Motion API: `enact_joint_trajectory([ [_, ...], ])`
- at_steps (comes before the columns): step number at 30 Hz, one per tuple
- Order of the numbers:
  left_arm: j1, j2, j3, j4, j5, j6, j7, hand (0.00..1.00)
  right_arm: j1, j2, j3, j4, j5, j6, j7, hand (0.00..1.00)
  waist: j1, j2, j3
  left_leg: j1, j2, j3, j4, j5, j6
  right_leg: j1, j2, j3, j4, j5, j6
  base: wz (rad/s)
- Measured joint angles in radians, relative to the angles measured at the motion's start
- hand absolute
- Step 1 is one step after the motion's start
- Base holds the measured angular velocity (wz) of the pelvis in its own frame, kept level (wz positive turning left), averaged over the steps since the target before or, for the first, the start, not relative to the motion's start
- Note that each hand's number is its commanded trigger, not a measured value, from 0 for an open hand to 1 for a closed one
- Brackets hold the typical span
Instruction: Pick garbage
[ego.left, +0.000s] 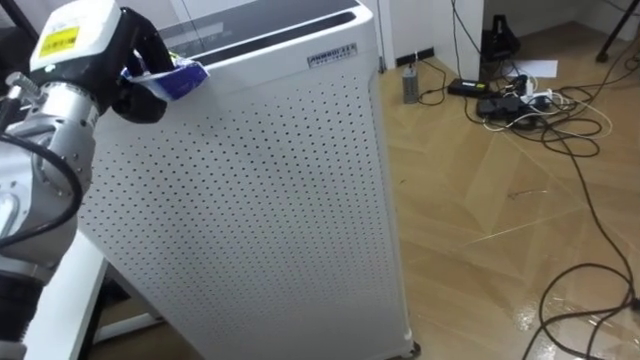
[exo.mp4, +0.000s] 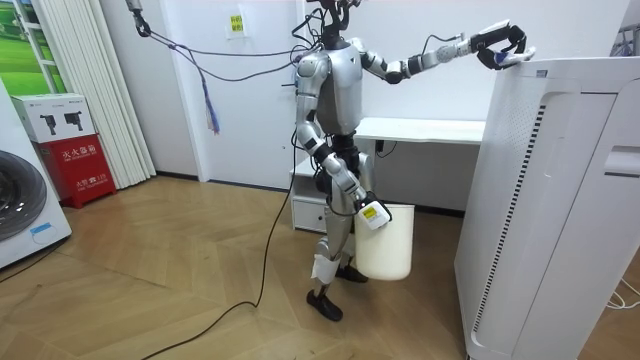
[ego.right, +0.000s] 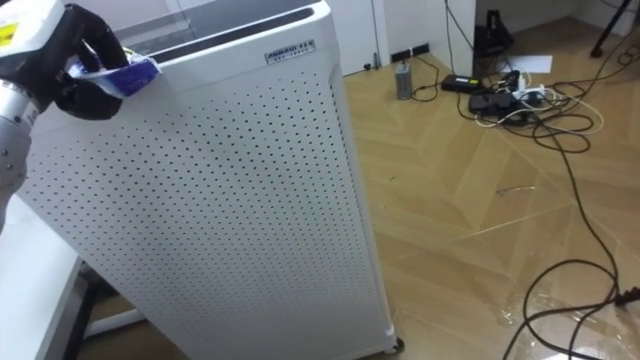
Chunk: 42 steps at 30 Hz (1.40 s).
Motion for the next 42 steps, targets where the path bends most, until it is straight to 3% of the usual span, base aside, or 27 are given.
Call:
enact_joint_trajectory([
  [6,0.007,-0.001,-0.002,-0.021,-0.117,-0.004,0.033,1.0,-0.001,-0.007,0.013,0.0,0.019,-0.001,-0.002,1.0,0.016,0.002,-0.001,0.0,-0.001,-0.005,0.0,0.0,0.0,0.0,-0.001,-0.001,0.0,0.0,0.0,0.0],
  [9,0.05,-0.006,-0.002,-0.133,-0.187,-0.017,0.038,1.0,-0.002,-0.008,0.025,-0.006,0.05,-0.002,-0.02,1.0,0.024,-0.006,0.0028,-0.006,-0.002,-0.006,-0.001,0.0,0.0,-0.002,-0.003,-0.006,-0.004,0.0,0.0,0.03],
  [10,0.093,-0.01,-0.003,-0.213,-0.222,-0.021,0.035,1.0,-0.002,-0.008,0.032,-0.009,0.072,-0.002,-0.027,1.0,0.025,-0.006,-0.0009,-0.009,-0.003,-0.008,0.0,0.0,0.0,-0.002,-0.004,-0.012,-0.006,0.0,0.0,0.1],
  [14,0.22,-0.072,-0.031,-0.439,-0.338,-0.064,-0.017,1.0,-0.023,0.001,0.043,-0.009,0.081,-0.004,-0.029,1.0,0.026,-0.029,-0.0025,-0.039,-0.005,-0.016,0.008,0.001,0.002,-0.02,-0.008,-0.029,-0.012,-0.002,0.002,0.1],
  [16,0.242,-0.095,-0.067,-0.482,-0.352,-0.065,-0.046,1.0,-0.027,0.012,0.043,-0.009,0.081,-0.013,-0.029,1.0,0.03,-0.042,-0.0066,-0.055,-0.005,-0.022,0.011,0.001,0.002,-0.032,-0.007,-0.032,-0.01,-0.001,0.002,0.08],
  [18,0.26,-0.108,-0.081,-0.525,-0.371,-0.071,-0.073,1.0,-0.029,0.016,0.043,-0.012,0.087,-0.025,-0.028,1.0,0.034,-0.05,-0.0047,-0.059,-0.005,-0.031,0.011,0.001,0.002,-0.036,-0.007,-0.035,-0.009,-0.001,0.002,0.02],
  [21,0.302,-0.12,-0.081,-0.595,-0.442,-0.111,-0.088,1.0,-0.029,0.027,0.043,-0.014,0.092,-0.041,-0.031,1.0,0.039,-0.055,-0.005,-0.053,-0.005,-0.031,0.006,0.001,0.002,-0.033,-0.009,-0.045,-0.007,-0.001,0.002,-0.01],
  [22,0.32,-0.136,-0.082,-0.611,-0.472,-0.143,-0.094,1.0,-0.029,0.027,0.044,-0.02,0.092,-0.041,-0.034,1.0,0.051,-0.055,-0.0044,-0.048,-0.004,-0.03,0.003,0.001,0.002,-0.037,-0.009,-0.044,0.002,-0.001,0.003,-0.06],
  [25,0.365,-0.146,-0.086,-0.62,-0.55,-0.196,-0.104,1.0,-0.043,0.025,0.054,-0.03,0.108,-0.053,-0.041,1.0,0.056,-0.059,-0.0027,-0.045,-0.002,-0.031,0.0,0.001,0.002,-0.037,-0.009,-0.042,0.002,-0.001,0.003,-0.02],
  [30,0.453,-0.147,-0.094,-0.62,-0.612,-0.207,-0.123,1.0,-0.076,0.028,0.084,-0.029,0.13,-0.071,-0.044,1.0,0.052,-0.071,-0.0002,-0.053,-0.003,-0.038,0.001,0.001,0.002,-0.037,-0.013,-0.054,0.001,-0.001,0.003,0.04],
  [35,0.569,-0.167,-0.121,-0.606,-0.613,-0.216,-0.153,1.0,-0.098,0.034,0.123,-0.026,0.153,-0.083,-0.042,1.0,0.059,-0.101,0.0004,-0.078,-0.002,-0.04,0.014,0.002,0.003,-0.057,-0.013,-0.056,0.006,-0.001,0.003,0.02],
  [42,0.58,-0.19,-0.18,-0.411,-0.611,-0.239,-0.173,1.0,-0.156,0.033,0.141,0.036,0.168,-0.112,-0.035,1.0,0.056,-0.101,0.0033,-0.156,0.006,-0.05,0.061,-0.001,0.01,-0.13,-0.012,-0.058,0.049,0.002,-0.002,0.03],
])
